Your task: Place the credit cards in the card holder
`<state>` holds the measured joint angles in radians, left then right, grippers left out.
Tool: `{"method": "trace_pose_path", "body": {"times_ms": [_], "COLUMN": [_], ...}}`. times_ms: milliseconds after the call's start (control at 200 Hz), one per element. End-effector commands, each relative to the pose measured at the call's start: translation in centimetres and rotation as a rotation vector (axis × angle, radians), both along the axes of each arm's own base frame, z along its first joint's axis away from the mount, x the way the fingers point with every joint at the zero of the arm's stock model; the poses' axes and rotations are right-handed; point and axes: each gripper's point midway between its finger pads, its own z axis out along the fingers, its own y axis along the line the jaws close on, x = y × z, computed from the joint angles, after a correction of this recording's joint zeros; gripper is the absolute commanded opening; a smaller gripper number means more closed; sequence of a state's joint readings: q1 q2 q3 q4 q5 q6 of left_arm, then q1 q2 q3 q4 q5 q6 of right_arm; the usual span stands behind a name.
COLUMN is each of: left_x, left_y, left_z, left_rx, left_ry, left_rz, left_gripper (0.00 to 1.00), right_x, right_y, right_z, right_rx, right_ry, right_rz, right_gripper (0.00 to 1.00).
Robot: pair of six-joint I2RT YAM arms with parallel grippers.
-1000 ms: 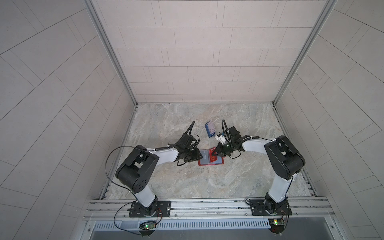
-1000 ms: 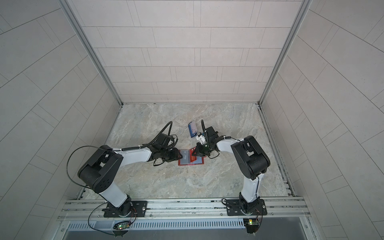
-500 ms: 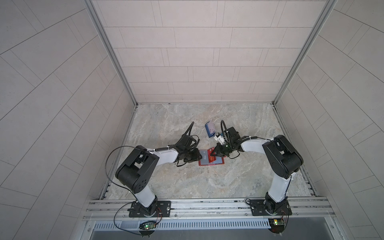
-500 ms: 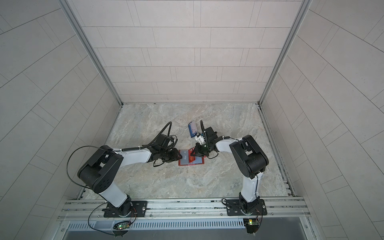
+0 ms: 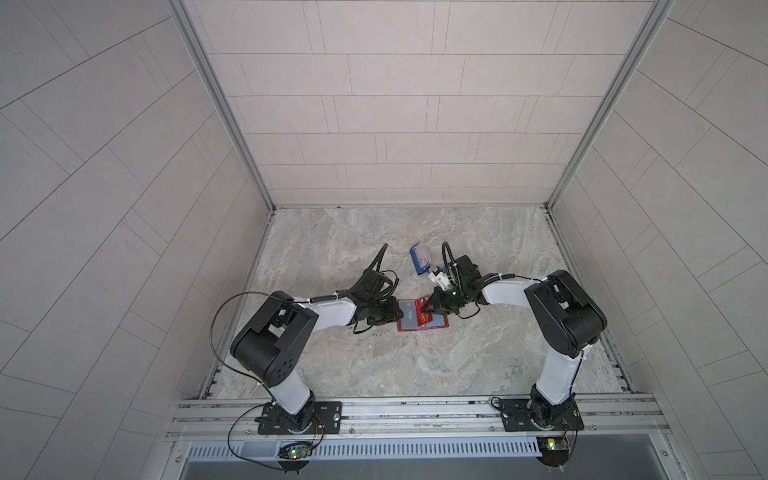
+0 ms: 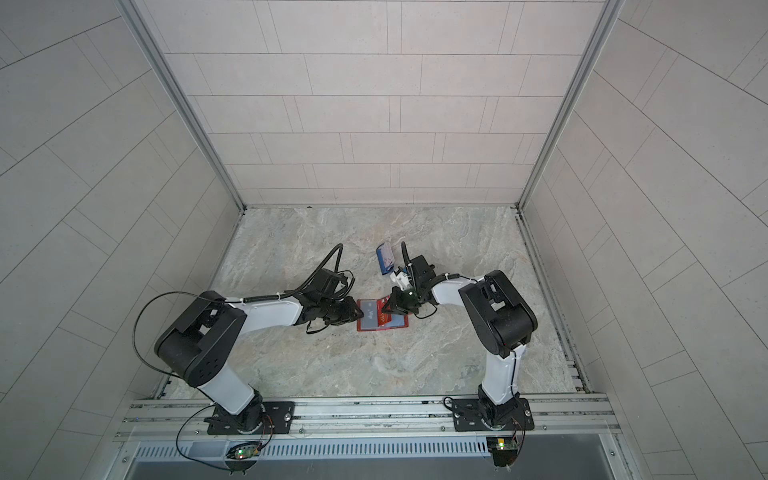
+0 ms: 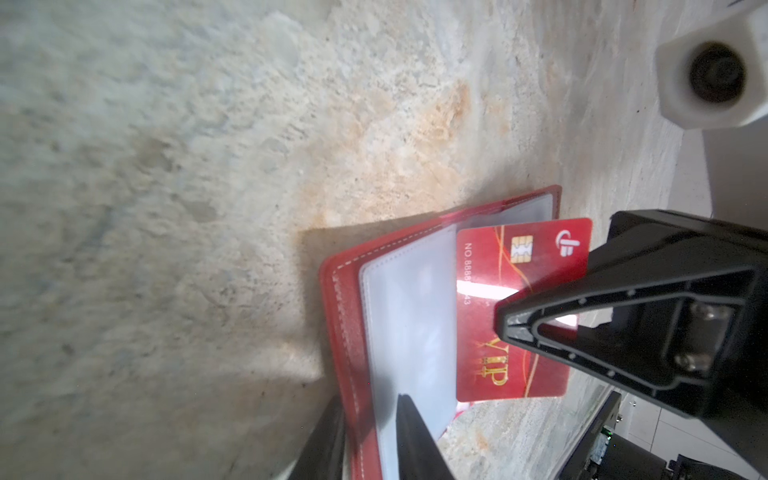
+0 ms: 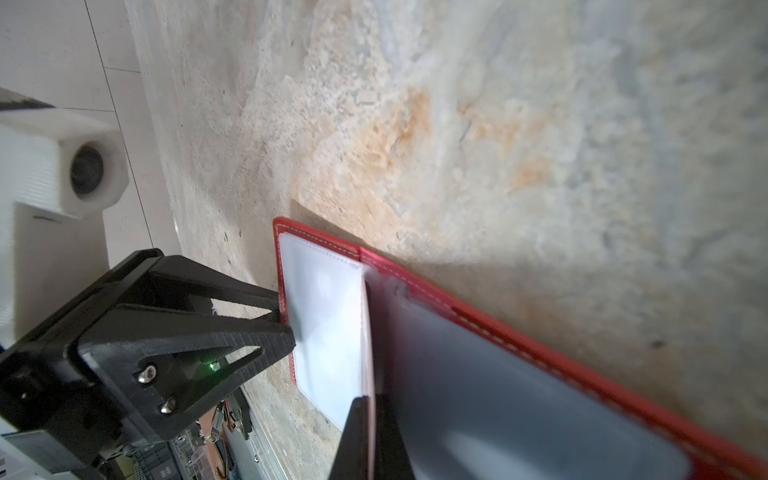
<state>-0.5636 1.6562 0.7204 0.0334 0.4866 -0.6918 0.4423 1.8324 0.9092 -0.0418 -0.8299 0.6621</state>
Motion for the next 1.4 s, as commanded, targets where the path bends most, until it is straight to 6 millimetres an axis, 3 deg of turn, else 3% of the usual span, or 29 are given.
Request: {"method": "trace_pose_path", "body": {"times_ms": [0,390,866,1396], "left_x": [-1.6,-1.8,-1.8,-1.8], "left_y": [1.2,1.5,1.2,1.4], "left_z": [-1.6,-2.1,-2.0,-1.9], "left_rx": [0.057,0.069,0.055,0.064], "left_ry": [0.058,0.067,0.070,0.064], "left_rz": [0.011,0.020,0.012,0.018], "left_gripper": [0.24,0.21,0.21,0.17], "right_x": [-0.6,-0.8,-1.5,-2.5], "right_y": [-0.8,-1.3,0.0,-0.2], "right_z": [-1.0,-1.9,-2.6,-3.2], "right_rx": [-0.048,-0.075,-0.022,-0.036], "right_ry": [0.010,-0.006,0.041,0.071], "right_rz": [-0.026,-0.050,-0.005,0.037], "right_gripper": [0.00,0.00,0.00,0.00]}}
